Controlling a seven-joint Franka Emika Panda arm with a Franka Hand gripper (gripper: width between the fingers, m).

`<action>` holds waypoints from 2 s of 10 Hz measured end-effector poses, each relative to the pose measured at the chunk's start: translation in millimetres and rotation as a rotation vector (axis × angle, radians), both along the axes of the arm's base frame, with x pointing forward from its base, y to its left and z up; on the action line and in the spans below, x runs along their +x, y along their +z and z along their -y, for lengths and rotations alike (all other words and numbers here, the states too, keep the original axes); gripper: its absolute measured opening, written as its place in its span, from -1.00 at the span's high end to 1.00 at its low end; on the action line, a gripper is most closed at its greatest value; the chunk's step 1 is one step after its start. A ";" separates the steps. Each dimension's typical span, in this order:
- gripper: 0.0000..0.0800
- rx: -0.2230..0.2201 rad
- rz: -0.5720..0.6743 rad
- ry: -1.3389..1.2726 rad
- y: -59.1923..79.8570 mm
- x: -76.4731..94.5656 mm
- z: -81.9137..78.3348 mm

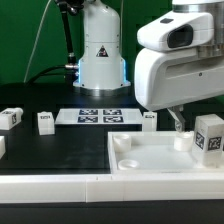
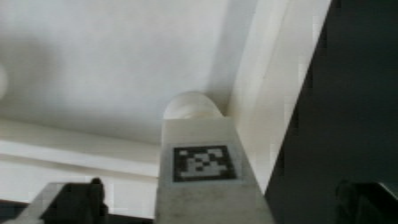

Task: Assemble one leg

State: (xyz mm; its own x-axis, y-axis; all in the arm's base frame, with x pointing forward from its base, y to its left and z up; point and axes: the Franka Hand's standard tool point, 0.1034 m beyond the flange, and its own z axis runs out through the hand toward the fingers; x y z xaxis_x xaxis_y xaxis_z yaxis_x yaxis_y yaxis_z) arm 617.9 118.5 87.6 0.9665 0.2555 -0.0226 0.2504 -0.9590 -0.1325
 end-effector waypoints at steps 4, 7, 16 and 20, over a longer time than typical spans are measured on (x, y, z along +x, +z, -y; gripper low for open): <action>-0.62 -0.004 -0.004 -0.023 -4.8 1.6 5.2; -0.62 -0.008 -0.002 -0.035 -7.4 6.4 12.2; 0.27 -0.009 -0.007 -0.063 -8.9 5.2 8.1; 0.27 -0.038 -0.058 -0.669 -10.0 4.0 1.8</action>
Offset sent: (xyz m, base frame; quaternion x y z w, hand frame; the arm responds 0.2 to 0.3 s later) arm 0.0208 -0.0241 -0.0127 -0.0466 0.0096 0.0535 0.9974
